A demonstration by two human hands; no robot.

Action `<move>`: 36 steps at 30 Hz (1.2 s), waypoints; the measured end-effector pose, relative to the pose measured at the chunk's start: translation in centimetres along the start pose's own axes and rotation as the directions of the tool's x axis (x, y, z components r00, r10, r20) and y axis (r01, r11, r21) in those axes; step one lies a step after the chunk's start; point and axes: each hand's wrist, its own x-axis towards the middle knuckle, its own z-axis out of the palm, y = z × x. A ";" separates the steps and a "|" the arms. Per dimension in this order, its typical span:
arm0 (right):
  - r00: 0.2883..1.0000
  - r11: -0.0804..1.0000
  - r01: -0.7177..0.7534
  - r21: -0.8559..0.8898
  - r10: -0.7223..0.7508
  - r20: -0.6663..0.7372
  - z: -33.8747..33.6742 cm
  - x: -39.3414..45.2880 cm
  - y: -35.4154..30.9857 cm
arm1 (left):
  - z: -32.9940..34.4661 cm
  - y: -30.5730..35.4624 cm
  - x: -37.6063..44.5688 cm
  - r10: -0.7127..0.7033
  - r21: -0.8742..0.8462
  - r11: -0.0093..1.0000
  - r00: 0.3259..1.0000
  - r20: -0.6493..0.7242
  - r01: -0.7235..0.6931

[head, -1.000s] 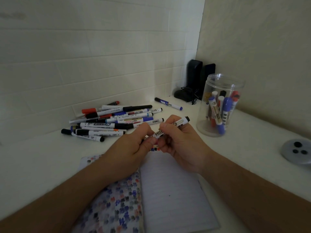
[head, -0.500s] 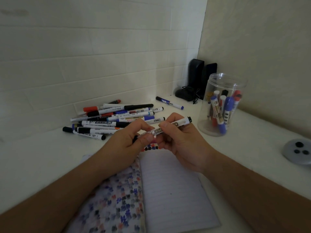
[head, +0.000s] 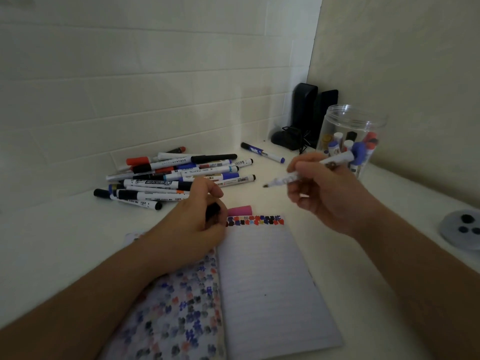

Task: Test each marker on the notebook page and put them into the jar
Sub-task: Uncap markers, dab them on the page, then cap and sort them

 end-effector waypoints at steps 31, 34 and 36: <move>0.997 0.883 -0.076 -0.463 0.072 -0.027 8.6 0.5 4.6 | -1.5 0.3 -0.1 -0.320 0.460 0.846 0.947 0.034 0.270; 0.985 0.917 -0.170 -0.360 0.161 -0.057 8.4 0.5 3.9 | -2.0 0.1 0.0 -0.335 0.402 0.872 0.939 0.075 0.279; 0.982 0.918 -0.186 -0.349 0.177 -0.059 8.1 0.4 3.5 | -2.8 0.3 0.3 -0.349 0.357 0.892 0.925 0.152 0.278</move>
